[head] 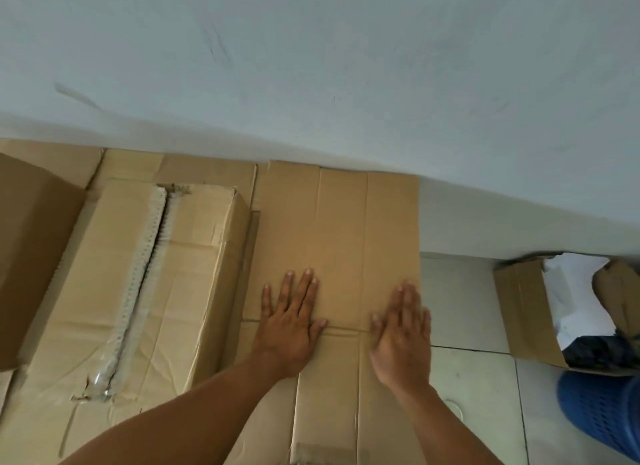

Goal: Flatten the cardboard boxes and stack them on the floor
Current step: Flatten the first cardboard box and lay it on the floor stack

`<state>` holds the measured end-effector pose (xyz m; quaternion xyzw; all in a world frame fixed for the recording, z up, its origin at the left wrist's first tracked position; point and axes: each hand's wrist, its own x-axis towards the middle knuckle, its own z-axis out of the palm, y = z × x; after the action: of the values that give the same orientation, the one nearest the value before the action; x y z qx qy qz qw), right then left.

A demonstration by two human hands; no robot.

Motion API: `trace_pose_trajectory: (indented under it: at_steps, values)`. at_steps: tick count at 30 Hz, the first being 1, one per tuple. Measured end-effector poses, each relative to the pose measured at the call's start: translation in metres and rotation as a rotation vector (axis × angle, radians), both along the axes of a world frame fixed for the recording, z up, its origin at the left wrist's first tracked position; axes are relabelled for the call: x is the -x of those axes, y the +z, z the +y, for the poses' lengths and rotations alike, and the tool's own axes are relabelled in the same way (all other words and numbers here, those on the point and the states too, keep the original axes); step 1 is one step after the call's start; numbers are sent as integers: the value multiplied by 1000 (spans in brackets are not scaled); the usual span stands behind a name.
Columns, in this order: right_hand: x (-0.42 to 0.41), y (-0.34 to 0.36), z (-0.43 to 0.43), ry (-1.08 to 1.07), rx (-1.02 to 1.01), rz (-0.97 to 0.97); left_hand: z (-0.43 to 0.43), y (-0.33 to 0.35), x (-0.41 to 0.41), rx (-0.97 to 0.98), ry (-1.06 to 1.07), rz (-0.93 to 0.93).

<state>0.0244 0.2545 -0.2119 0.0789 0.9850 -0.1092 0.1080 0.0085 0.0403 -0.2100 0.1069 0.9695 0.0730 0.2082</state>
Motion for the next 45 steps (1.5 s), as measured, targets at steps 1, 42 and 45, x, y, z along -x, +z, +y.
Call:
trace_pose_trajectory:
  at_steps: [1, 42, 45]
  values:
    - [-1, 2, 10, -75, 6, -34, -3, 2, 1, -23, -11, 3]
    - [-53, 213, -65, -247, 906, 230, -155, 212, -76, -1162, 943, 108]
    - [-69, 232, -112, -167, 921, 268, -199, 220, -109, -1149, 921, 126]
